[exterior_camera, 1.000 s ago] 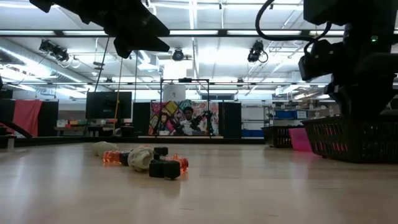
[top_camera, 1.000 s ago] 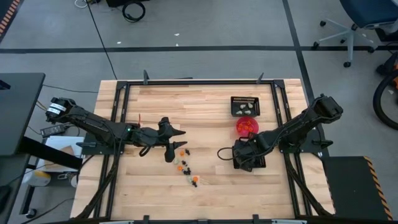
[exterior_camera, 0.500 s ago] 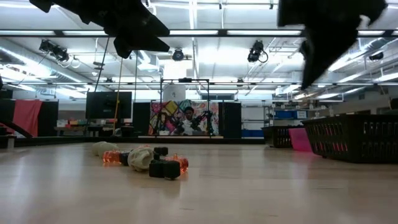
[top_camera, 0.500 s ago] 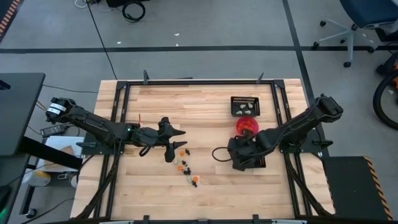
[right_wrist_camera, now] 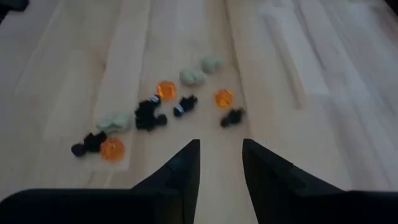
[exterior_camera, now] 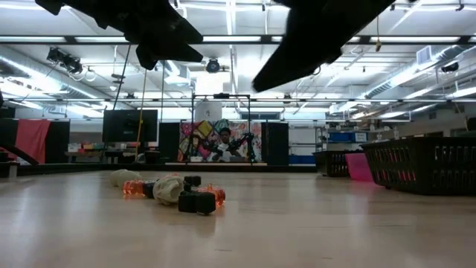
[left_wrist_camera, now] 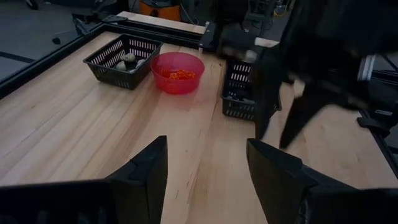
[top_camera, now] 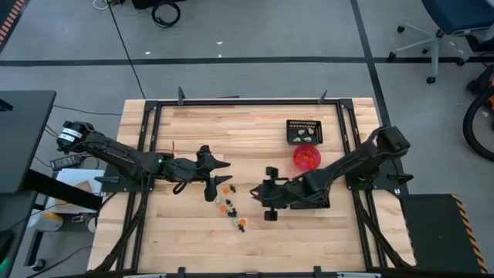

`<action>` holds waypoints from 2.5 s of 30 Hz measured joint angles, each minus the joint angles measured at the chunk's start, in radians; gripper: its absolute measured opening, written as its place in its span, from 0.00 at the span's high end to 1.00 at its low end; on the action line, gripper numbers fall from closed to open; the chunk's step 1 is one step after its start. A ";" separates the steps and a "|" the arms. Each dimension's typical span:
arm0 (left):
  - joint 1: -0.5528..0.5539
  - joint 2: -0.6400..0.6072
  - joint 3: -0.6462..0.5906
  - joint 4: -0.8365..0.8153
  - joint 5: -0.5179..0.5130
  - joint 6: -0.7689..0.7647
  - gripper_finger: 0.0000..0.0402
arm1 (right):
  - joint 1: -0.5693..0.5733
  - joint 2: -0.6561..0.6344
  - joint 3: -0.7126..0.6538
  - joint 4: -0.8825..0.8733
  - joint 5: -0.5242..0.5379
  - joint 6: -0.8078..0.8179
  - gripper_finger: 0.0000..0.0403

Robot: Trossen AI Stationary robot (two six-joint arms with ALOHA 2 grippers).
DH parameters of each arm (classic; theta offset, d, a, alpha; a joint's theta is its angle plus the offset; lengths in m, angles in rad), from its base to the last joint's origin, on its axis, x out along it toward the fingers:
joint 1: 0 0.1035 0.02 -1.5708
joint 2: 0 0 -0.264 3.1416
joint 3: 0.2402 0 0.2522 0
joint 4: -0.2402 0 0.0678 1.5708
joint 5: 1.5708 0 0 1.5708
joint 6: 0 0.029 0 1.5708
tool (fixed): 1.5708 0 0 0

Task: Sort Halloween decoration
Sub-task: Put the white skull toy into the top black bin

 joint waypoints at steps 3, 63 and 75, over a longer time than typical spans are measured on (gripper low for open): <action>0.000 0.000 0.000 0.000 0.000 0.000 0.52 | -0.011 0.066 0.000 0.103 -0.042 -0.057 0.69; -0.002 0.000 -0.001 -0.001 0.000 0.006 0.52 | -0.006 0.556 0.303 0.271 -0.290 -0.189 0.59; -0.002 0.000 -0.001 0.000 0.000 0.021 0.52 | -0.006 0.547 0.301 0.253 -0.300 -0.195 0.73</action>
